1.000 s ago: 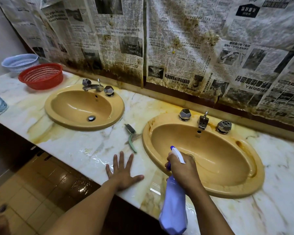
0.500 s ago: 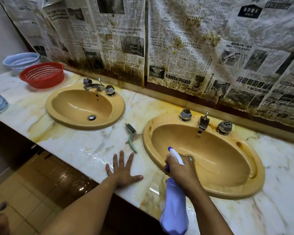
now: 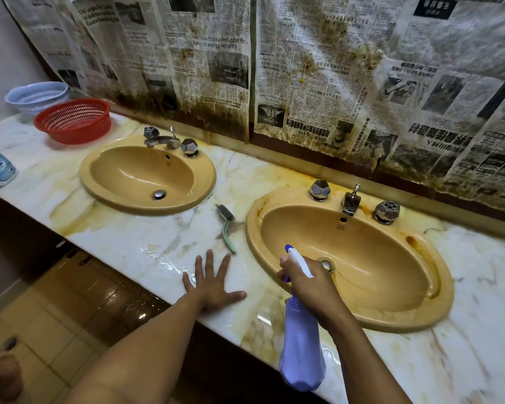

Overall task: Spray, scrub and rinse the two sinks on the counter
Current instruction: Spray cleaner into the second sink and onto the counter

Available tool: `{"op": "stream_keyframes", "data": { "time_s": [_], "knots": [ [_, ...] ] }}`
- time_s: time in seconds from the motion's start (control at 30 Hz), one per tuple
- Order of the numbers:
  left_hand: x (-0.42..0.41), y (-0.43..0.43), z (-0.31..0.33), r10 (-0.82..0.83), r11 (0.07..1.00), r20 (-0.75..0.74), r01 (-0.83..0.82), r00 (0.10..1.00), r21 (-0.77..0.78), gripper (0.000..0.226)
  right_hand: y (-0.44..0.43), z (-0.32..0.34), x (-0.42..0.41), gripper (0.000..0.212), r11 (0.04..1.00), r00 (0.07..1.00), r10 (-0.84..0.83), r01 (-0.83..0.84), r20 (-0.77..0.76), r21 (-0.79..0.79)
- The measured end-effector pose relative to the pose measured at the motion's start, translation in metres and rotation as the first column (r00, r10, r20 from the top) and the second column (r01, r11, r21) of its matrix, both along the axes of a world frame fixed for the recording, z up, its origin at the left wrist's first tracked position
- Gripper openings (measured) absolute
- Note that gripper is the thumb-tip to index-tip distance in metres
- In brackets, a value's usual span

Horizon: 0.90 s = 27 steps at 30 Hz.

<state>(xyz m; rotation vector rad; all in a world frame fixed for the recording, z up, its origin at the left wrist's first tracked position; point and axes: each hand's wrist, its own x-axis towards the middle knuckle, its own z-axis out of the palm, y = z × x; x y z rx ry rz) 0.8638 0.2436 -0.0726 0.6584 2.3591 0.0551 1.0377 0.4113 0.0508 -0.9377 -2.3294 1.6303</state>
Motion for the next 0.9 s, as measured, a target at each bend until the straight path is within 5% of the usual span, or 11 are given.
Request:
{"op": "stream_keyframes", "data": {
  "time_s": [0.2, 0.5, 0.9],
  "knots": [
    [0.000, 0.000, 0.000, -0.003, 1.000, 0.001, 0.003, 1.000, -0.004, 0.117, -0.002, -0.003, -0.004, 0.037, 0.989, 0.990, -0.140, 0.141, 0.024, -0.053],
    [-0.001, 0.000, -0.003, -0.003, 1.000, -0.001, 0.003, 1.000, -0.007, 0.118, -0.001, -0.012, -0.008, 0.042, 0.999, 0.998, -0.017, 0.019, 0.066, -0.031],
    [-0.002, 0.001, -0.002, -0.005, 1.000, 0.015, 0.005, 1.000, -0.012, 0.118, -0.004, -0.024, -0.012, 0.032, 0.992, 0.987, -0.121, 0.124, 0.105, -0.023]
  ]
}}
